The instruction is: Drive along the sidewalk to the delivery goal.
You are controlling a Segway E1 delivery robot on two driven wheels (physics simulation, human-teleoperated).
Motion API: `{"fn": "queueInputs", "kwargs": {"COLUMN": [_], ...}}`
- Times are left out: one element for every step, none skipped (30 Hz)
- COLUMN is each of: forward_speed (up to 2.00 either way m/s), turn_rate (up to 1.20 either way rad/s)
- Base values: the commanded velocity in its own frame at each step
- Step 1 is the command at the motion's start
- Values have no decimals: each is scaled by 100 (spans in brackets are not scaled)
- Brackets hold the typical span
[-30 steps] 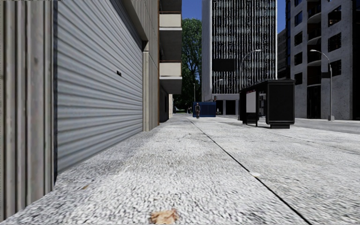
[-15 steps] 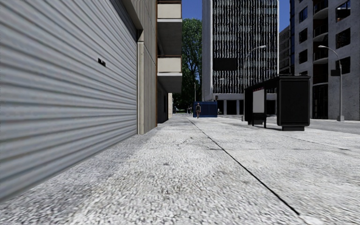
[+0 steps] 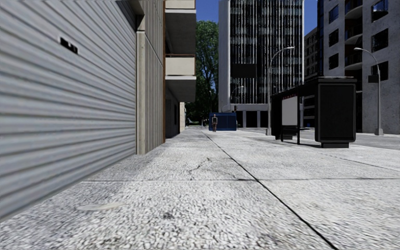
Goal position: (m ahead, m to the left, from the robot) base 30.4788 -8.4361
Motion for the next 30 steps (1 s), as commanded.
{"fn": "queueInputs", "kwargs": {"forward_speed": [200,200,200,200,200,200,200,200,200,200,200,200,200,200,200,200,200,200,200,200,200,200,200,200,200,200,200,200,200,200], "turn_rate": [0,0,0,0,0,0,0,0,0,0,0,0,0,0,0,0,0,0,0,0,0,0,0,0,0,0,0,0,0,0]}}
